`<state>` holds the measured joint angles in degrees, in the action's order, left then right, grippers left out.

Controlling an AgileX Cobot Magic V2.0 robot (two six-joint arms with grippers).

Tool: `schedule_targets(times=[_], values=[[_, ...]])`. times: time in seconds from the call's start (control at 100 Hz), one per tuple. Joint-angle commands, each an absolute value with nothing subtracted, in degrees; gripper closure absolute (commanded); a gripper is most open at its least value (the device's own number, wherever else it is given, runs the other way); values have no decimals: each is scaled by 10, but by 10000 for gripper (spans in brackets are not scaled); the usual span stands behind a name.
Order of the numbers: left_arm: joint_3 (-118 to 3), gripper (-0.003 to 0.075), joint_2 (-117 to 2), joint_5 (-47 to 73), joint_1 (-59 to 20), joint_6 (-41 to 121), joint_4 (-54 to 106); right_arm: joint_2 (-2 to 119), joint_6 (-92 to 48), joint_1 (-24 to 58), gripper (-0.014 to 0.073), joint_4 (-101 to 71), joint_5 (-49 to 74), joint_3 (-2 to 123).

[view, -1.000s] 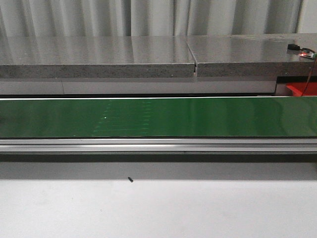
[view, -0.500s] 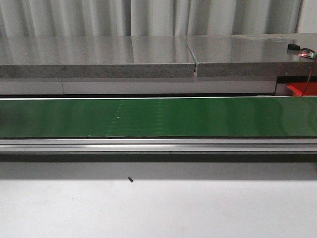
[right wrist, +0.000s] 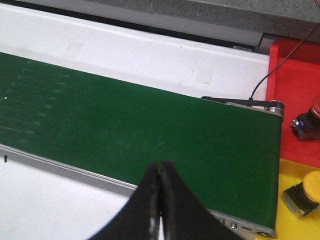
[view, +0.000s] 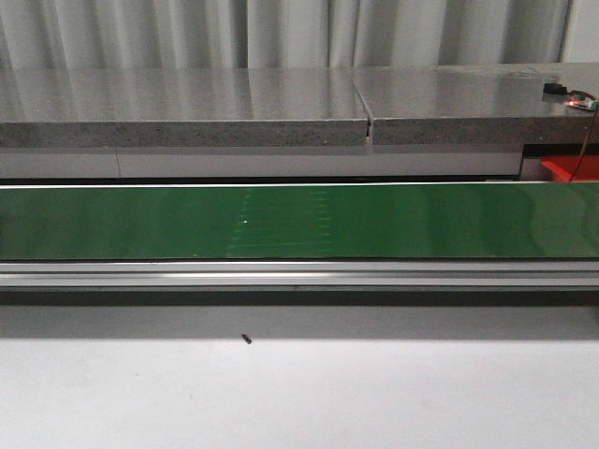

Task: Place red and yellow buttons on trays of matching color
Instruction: 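Lower the red button onto the green belt and open the left gripper, then move the left gripper over a second red push-button on the table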

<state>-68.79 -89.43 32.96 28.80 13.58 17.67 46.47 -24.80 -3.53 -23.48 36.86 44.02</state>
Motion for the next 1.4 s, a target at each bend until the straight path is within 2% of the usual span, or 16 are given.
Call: schedule_targets(times=[0.0, 0.19, 0.61, 0.97, 1.22, 1.31, 1.39], values=[[-713, 51, -881, 282, 318, 132, 179, 460, -253, -35, 662, -243, 339, 454], [-756, 51, -927, 284, 368, 131, 182, 460, -253, -35, 662, -243, 339, 454], [-866, 51, -1067, 326, 377, 131, 173, 460, -253, -35, 662, -243, 339, 454], [-878, 51, -1139, 310, 377, 131, 167, 460, -253, -35, 662, -243, 339, 454], [-879, 52, -1147, 300, 377, 131, 166, 460, -253, -35, 662, -243, 339, 454], [-879, 98, -1147, 299, 377, 131, 166, 460, -253, -35, 662, -243, 339, 454], [-879, 181, -1151, 301, 377, 129, 166, 460, -253, -35, 662, -243, 339, 454]])
